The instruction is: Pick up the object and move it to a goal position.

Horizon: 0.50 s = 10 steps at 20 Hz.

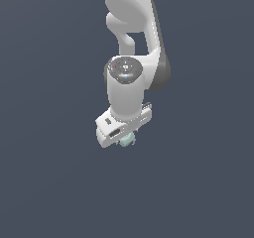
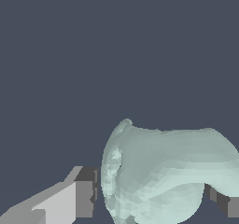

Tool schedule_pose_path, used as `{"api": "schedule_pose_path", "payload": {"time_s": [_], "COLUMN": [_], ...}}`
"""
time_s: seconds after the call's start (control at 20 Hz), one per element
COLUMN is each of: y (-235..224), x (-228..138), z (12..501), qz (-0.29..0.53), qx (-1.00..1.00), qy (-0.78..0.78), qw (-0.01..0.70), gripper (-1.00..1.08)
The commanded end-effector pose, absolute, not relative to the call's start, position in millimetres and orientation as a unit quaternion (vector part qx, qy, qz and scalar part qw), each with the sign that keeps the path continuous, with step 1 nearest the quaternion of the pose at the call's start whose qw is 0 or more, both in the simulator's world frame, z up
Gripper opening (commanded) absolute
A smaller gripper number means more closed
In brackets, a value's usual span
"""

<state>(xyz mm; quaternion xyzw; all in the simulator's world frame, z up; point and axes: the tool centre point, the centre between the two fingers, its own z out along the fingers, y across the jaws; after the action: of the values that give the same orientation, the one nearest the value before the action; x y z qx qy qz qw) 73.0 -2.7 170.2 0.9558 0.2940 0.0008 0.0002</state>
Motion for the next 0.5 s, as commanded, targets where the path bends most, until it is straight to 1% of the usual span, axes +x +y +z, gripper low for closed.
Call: {"api": "schedule_pose_path", "payload": {"time_s": [0.0,0.45], "y": [8,30], "x": [82,102], "z": [185,214], "qz": [0.0,0.0], "qx": [0.956,0.956], "qy": [0.294,0.294], "qw": [0.0,0.0], "gripper": [-1.0,-1.0]}}
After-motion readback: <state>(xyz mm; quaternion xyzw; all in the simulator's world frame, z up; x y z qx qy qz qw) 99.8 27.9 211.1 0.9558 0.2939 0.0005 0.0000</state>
